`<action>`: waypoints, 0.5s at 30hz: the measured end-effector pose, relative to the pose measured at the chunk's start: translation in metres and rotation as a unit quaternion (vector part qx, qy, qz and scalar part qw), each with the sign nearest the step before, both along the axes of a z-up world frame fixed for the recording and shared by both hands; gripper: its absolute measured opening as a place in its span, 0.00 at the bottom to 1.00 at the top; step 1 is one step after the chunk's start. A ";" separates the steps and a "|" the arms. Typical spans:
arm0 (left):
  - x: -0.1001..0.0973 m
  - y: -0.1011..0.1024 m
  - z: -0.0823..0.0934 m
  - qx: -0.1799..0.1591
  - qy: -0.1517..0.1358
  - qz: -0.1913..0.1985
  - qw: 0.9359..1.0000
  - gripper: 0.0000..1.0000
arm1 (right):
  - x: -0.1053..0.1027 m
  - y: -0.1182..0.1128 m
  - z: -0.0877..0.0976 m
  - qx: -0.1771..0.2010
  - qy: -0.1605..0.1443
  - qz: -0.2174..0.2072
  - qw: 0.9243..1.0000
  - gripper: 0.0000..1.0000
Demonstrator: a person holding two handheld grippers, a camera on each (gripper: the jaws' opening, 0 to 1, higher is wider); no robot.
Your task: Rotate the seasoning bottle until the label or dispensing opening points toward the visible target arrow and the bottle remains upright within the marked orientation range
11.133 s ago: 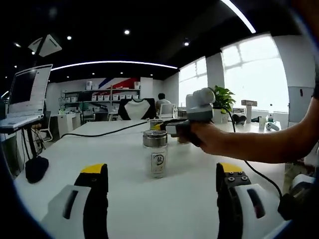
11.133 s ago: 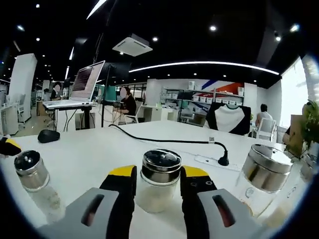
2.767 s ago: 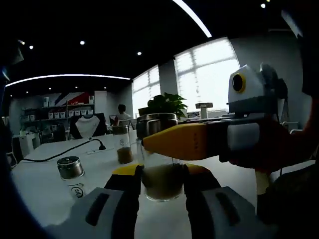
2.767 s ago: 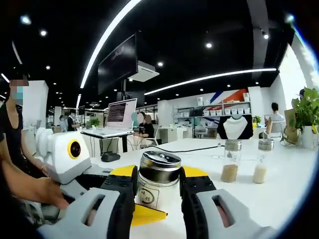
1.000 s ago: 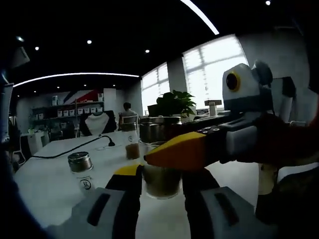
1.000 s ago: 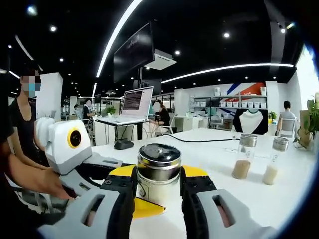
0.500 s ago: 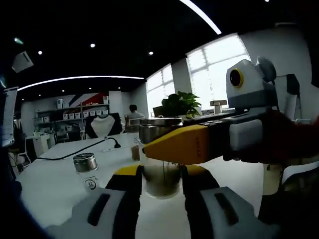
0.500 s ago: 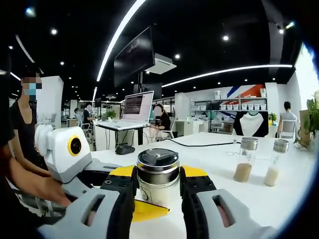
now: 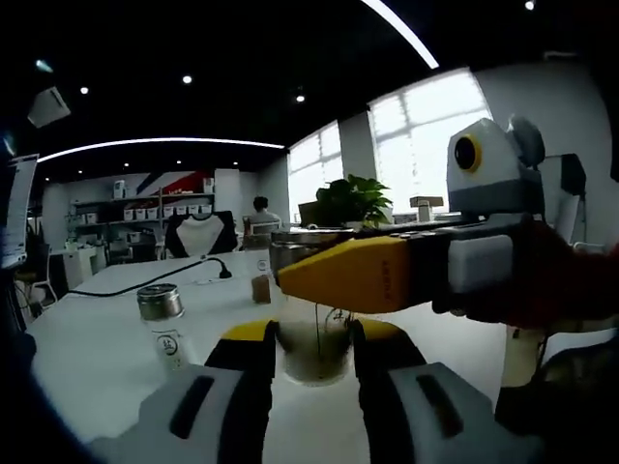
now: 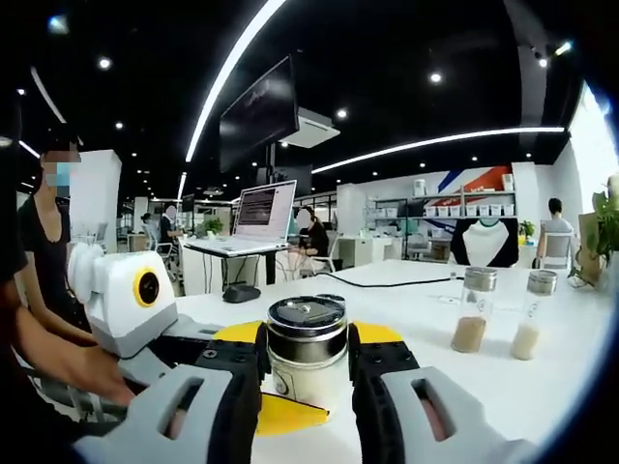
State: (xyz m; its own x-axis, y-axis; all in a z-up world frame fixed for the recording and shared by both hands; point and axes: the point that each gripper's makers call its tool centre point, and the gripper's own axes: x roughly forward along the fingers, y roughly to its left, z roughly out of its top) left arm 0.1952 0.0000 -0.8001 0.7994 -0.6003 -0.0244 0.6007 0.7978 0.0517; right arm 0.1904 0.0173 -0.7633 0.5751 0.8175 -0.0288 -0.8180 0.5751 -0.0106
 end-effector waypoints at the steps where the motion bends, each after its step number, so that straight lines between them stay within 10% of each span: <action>1: 0.000 0.001 -0.001 0.000 0.001 0.003 1.000 0.33 | -0.001 0.001 -0.004 -0.002 0.011 0.005 1.000 0.34; 15: 0.008 -0.003 -0.001 0.009 -0.002 0.002 1.000 0.33 | 0.005 -0.006 -0.014 -0.020 0.023 -0.006 1.000 0.31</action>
